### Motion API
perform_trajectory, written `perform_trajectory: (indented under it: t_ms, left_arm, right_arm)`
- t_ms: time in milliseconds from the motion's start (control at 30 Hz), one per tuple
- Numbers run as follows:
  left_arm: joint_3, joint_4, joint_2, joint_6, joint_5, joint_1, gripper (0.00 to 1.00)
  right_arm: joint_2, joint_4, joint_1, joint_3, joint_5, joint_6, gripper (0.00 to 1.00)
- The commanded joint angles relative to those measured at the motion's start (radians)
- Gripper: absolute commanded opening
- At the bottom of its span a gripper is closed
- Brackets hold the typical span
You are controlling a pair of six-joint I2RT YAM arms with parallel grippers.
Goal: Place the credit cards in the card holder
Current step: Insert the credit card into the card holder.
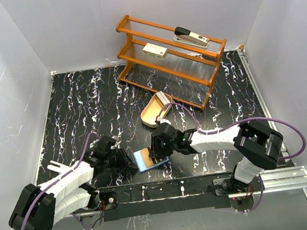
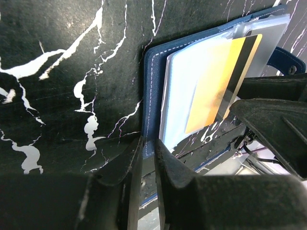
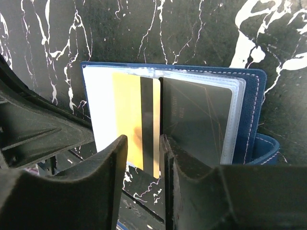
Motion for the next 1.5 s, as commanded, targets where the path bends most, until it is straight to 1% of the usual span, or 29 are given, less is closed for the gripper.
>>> perform_trajectory:
  t_ms: [0,167,300,433,567,600,733,833,933,1067,1133,1267,1367,1467]
  left_arm:
    - [-0.021,-0.048,-0.030,0.000,-0.024,0.000,0.18]
    - [-0.020,-0.018,-0.033,-0.021,-0.012,0.001,0.24]
    - [-0.004,-0.024,0.002,-0.003,-0.018,0.001,0.24]
    - [0.004,-0.030,0.016,0.008,-0.022,0.001,0.24]
    - [0.010,-0.026,0.009,0.005,-0.010,0.001,0.25]
    - [0.017,-0.029,0.006,0.005,-0.008,0.001,0.26]
    - [0.071,-0.083,0.001,0.023,-0.026,0.001,0.29]
    - [0.085,-0.102,-0.015,0.008,-0.030,0.001,0.38]
    - [0.095,-0.121,-0.041,-0.009,-0.043,0.001,0.44]
    - [0.131,-0.197,-0.073,-0.002,-0.108,0.001,0.54]
    - [0.137,-0.197,-0.078,-0.003,-0.118,0.000,0.59]
    - [0.136,-0.165,-0.040,-0.001,-0.103,0.001,0.65]
    - [0.128,-0.140,-0.005,0.001,-0.089,0.001,0.66]
    - [0.122,-0.110,0.012,0.007,-0.076,0.001,0.66]
  right_arm:
    - [-0.016,-0.144,0.005,0.047,0.090,-0.047,0.35]
    - [0.019,-0.138,0.013,0.076,0.072,-0.057,0.41]
    - [0.055,-0.104,0.038,0.092,0.054,-0.056,0.42]
    - [0.087,-0.109,0.067,0.128,0.051,-0.056,0.42]
    - [0.076,-0.101,0.082,0.144,0.041,-0.056,0.42]
    - [0.068,-0.103,0.082,0.143,0.037,-0.083,0.42]
    - [0.038,-0.134,0.082,0.152,0.028,-0.122,0.43]
    - [-0.006,-0.205,0.083,0.165,0.068,-0.143,0.43]
    - [-0.072,-0.284,0.081,0.167,0.132,-0.153,0.44]
    - [-0.143,-0.375,0.081,0.166,0.230,-0.177,0.55]
    - [-0.157,-0.425,0.080,0.176,0.273,-0.184,0.58]
    - [-0.145,-0.520,0.078,0.201,0.342,-0.202,0.60]
    - [-0.141,-0.567,0.075,0.201,0.388,-0.219,0.63]
    - [-0.149,-0.570,0.070,0.193,0.418,-0.249,0.64]
